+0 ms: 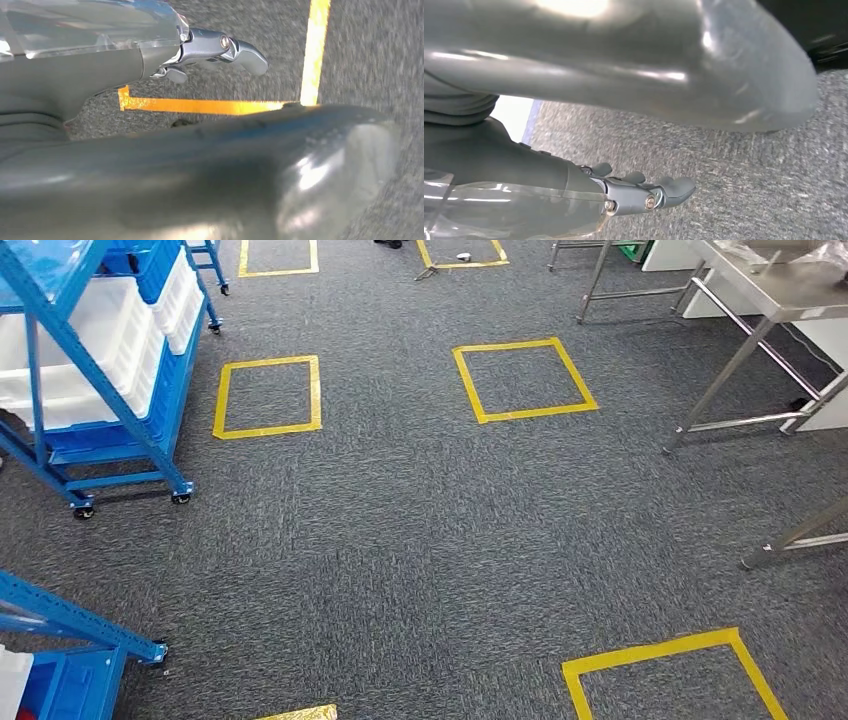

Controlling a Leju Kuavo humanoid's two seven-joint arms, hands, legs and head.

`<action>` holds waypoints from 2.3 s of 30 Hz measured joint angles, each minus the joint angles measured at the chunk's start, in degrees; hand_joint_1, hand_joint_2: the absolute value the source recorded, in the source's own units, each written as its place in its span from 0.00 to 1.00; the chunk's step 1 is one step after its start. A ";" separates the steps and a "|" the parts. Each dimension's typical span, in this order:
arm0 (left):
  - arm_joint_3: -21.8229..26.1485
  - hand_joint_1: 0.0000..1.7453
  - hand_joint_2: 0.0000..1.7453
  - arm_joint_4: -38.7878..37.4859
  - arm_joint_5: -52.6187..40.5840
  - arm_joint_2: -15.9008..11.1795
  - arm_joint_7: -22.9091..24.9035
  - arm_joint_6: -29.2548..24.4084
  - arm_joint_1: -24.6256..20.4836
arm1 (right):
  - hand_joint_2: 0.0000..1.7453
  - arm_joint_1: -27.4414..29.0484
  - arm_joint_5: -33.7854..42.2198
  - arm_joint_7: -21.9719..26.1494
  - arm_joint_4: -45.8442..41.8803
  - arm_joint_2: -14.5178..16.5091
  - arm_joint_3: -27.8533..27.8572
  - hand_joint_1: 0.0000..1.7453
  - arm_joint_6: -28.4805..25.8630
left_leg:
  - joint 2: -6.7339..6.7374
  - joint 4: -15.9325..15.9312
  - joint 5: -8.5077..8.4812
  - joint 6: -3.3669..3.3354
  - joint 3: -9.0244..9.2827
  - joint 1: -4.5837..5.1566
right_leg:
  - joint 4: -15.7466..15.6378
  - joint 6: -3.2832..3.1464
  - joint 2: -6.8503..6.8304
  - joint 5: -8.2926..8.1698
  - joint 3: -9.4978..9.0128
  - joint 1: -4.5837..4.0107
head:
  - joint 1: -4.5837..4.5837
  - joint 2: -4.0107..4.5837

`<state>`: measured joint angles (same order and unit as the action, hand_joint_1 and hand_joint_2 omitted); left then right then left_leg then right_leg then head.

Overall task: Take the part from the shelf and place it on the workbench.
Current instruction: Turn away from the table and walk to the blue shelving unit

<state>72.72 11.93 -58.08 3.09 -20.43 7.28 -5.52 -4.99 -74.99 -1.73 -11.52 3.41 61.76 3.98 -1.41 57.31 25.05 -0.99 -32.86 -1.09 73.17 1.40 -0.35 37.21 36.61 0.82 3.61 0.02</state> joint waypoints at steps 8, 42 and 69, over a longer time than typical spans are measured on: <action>0.00 0.00 0.00 0.00 -0.04 -0.83 0.71 -0.77 0.40 | 0.00 -0.06 0.41 -0.62 0.09 0.93 0.28 0.00 0.09 | -6.03 0.02 -0.82 1.90 -0.69 -0.03 | -15.46 -1.84 4.63 -8.81 -6.38 -0.37 | 0.01 0.00; -0.52 0.00 0.00 0.00 -0.86 1.53 3.54 -0.92 0.89 | 0.00 1.14 -0.04 -3.39 0.20 -0.90 1.43 0.00 0.35 | -3.87 1.96 1.37 3.38 -0.74 -0.46 | -15.31 -2.40 2.30 -9.01 -6.35 0.51 | 0.03 0.00; -0.46 0.00 0.00 0.02 -0.91 -0.22 7.76 -1.04 0.88 | 0.00 0.23 -1.09 -2.13 0.26 -0.19 1.34 0.00 0.63 | -5.67 0.32 0.31 1.98 0.57 0.16 | -14.28 -0.73 4.00 -8.63 -5.92 0.76 | 0.01 0.00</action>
<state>72.26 11.96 -58.99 2.87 -12.66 6.24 -4.63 -4.76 -76.08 -3.85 -11.26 3.22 63.10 4.61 -7.08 57.62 25.36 0.99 -32.29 -0.93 58.90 0.67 3.66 28.58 30.69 1.58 3.62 0.02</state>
